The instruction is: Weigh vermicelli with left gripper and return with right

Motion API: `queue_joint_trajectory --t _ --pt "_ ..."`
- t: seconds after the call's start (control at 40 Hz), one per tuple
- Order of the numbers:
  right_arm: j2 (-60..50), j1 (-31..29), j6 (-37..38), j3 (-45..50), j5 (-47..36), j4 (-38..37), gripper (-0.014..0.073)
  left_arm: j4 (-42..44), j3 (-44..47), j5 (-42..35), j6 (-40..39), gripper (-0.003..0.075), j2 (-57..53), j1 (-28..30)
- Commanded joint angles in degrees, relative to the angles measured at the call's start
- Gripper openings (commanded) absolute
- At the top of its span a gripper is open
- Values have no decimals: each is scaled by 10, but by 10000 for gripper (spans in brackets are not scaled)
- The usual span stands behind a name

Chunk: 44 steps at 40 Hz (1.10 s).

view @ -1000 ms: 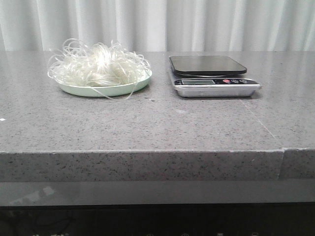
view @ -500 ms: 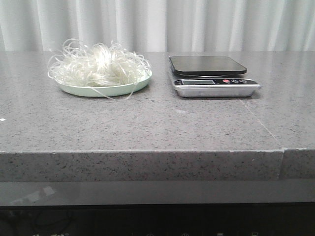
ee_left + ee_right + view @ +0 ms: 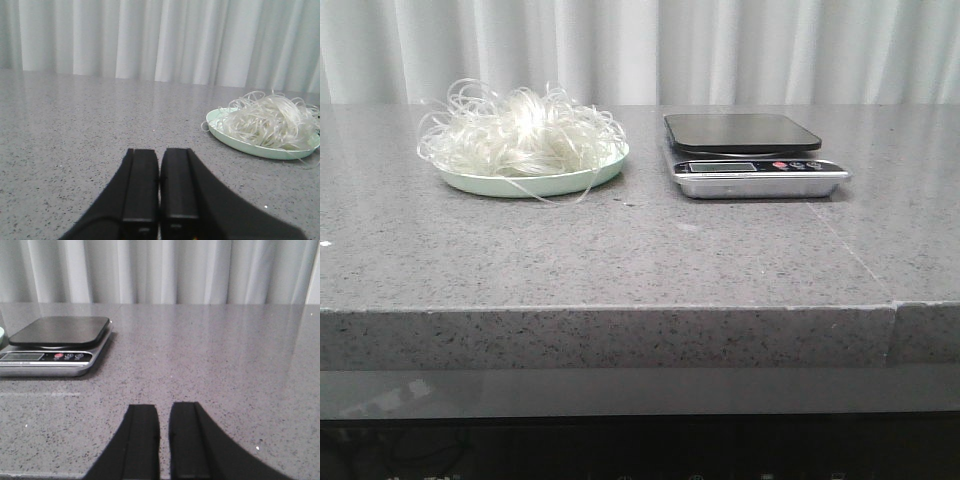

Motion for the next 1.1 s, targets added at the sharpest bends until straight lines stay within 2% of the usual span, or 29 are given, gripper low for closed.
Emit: queue_joint_trajectory --t 0.0,0.68,0.78,0.85,1.07 --pt "-10 0 -1 0 -50 -6 235 0 21 -49 -2 155 -13 2" --pt "-10 1 -1 -1 -38 -6 235 0 21 -49 -2 155 -13 2" --pt "-10 1 -1 -1 -35 -6 207 0 21 -49 -2 155 -13 2" --pt "-10 1 -1 -1 -35 -6 149 0 21 -49 -2 155 -13 2" --pt "-9 1 -1 -1 -35 -6 152 0 21 -49 -2 155 -13 2"
